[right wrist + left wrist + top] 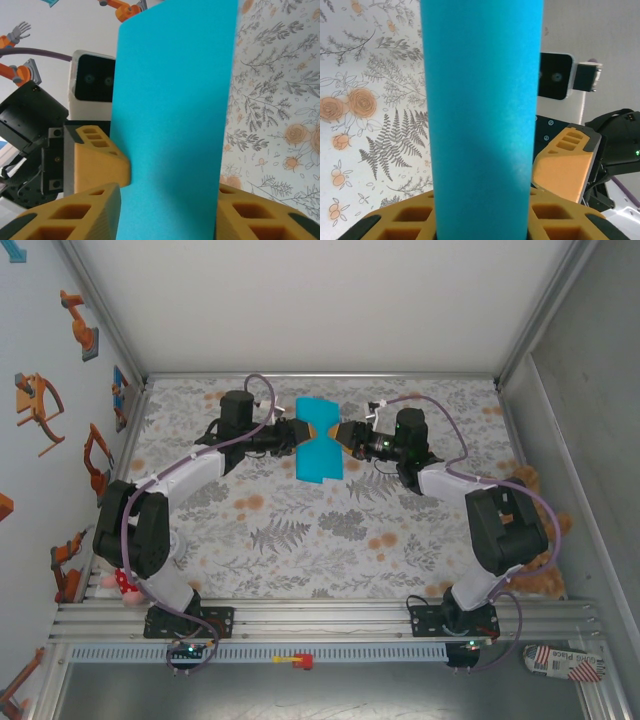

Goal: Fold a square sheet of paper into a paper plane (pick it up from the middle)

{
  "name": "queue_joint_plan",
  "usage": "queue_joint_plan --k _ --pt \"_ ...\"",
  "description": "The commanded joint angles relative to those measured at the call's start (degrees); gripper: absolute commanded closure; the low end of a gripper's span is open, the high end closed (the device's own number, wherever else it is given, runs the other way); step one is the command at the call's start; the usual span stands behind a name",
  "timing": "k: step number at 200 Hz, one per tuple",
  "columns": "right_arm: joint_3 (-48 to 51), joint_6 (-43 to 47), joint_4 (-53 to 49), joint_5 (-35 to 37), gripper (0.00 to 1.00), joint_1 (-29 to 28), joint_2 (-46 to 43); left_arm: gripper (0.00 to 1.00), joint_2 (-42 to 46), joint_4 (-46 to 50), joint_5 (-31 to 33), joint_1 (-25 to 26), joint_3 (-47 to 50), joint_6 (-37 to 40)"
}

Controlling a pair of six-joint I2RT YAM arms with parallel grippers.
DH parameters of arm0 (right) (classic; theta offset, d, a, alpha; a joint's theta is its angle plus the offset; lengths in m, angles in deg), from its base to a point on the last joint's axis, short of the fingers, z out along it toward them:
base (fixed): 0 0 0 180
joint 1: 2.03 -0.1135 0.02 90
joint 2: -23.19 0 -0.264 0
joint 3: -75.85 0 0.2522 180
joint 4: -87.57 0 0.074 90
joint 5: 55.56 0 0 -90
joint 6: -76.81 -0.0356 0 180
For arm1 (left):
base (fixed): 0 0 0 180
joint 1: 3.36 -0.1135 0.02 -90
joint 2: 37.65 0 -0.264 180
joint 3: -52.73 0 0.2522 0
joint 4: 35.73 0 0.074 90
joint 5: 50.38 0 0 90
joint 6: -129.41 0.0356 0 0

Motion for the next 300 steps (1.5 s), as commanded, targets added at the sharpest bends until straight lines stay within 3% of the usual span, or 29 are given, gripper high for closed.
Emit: queue_joint_plan --k 1,47,73,90,114,130,154,157,182,230,279,300 --pt "-0.1 1.3 1.6 -1.3 0.61 0.1 -2.3 0.67 -0.5 2.9 0.0 -0.3 -0.6 2.8" --pt "-0.5 3.6 -2.8 -0.7 0.79 0.4 -3.4 0.67 -0.3 6.0 0.6 -0.5 -1.0 4.9" --pt "-2.4 8.4 -12.5 1.0 0.99 0.3 -4.4 0.67 -0.2 6.2 0.6 -0.5 -0.9 5.0" --pt "-3.1 11.1 -17.4 2.4 1.00 0.3 -5.6 0.66 -0.1 6.1 0.8 -0.6 -0.9 4.8" --pt "-4.2 14.3 -23.9 4.9 1.00 0.3 -7.8 0.48 0.9 8.2 3.2 -0.9 -0.9 5.5" --pt "-5.3 17.0 -29.2 6.9 1.00 0.5 -9.4 0.27 2.3 11.4 6.6 -1.6 -0.6 6.9" --pt "-8.1 21.9 -40.4 10.9 1.00 1.2 -11.8 0.07 5.6 12.8 9.5 -3.8 2.4 8.2" --pt "-8.4 22.5 -41.9 11.4 1.00 1.2 -12.2 0.00 6.1 12.8 9.7 -4.1 2.9 8.2" --pt "-11.8 27.5 -54.0 16.5 1.00 1.7 -15.0 0.04 11.6 13.6 12.3 -6.7 6.7 9.5" --pt "-21.1 30.5 -71.6 25.7 1.00 1.4 -17.7 0.04 22.9 18.6 25.5 -8.7 12.0 14.3" --pt "-26.9 25.8 -74.0 34.2 1.00 -5.8 -7.3 0.04 23.5 16.4 23.6 -8.8 14.4 13.9" --pt "-26.9 22.9 -67.5 31.9 1.00 -8.5 -0.6 0.03 22.1 15.9 22.4 -8.8 15.1 12.7"
